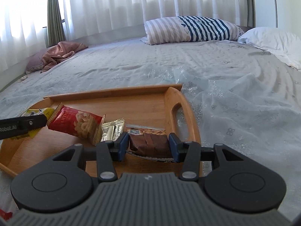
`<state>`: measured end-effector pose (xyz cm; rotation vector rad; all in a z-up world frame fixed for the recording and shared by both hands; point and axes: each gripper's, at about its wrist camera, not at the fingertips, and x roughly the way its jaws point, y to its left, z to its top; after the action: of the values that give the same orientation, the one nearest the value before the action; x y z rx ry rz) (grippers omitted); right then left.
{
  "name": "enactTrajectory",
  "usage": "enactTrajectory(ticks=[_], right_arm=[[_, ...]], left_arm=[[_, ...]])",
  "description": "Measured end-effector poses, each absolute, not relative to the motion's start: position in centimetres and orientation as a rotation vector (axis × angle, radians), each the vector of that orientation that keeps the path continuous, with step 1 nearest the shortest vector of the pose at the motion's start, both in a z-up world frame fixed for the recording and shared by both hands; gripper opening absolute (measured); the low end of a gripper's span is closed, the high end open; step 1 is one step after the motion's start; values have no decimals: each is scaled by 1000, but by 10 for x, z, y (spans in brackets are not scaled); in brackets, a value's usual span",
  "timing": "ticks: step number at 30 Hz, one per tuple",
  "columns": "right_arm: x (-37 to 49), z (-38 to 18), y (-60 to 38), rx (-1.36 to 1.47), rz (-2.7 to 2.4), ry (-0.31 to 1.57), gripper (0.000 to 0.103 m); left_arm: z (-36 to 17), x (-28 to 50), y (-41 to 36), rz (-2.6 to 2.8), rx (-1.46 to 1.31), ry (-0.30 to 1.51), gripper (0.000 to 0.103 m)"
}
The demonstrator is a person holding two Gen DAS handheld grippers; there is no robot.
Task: Organize snacks
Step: 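Carry the Ameri bag and chocolate bar in both tools onto the tray, then open both tools to release the Ameri bag and chocolate bar on the tray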
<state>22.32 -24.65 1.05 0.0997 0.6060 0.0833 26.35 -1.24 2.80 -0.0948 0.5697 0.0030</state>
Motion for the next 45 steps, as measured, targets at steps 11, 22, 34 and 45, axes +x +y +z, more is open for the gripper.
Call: enactTrajectory(ticks=[11, 22, 34, 45], right_arm=[[230, 4, -239, 90, 80, 607, 50], [229, 1, -235, 70, 76, 600, 50], [229, 0, -235, 72, 77, 601, 51], [228, -1, -234, 66, 78, 604, 51]], left_arm=[[13, 274, -16, 9, -81, 594, 56], [9, 280, -17, 6, -71, 617, 56], [3, 283, -18, 12, -65, 640, 57], [-1, 286, -20, 16, -44, 657, 58]])
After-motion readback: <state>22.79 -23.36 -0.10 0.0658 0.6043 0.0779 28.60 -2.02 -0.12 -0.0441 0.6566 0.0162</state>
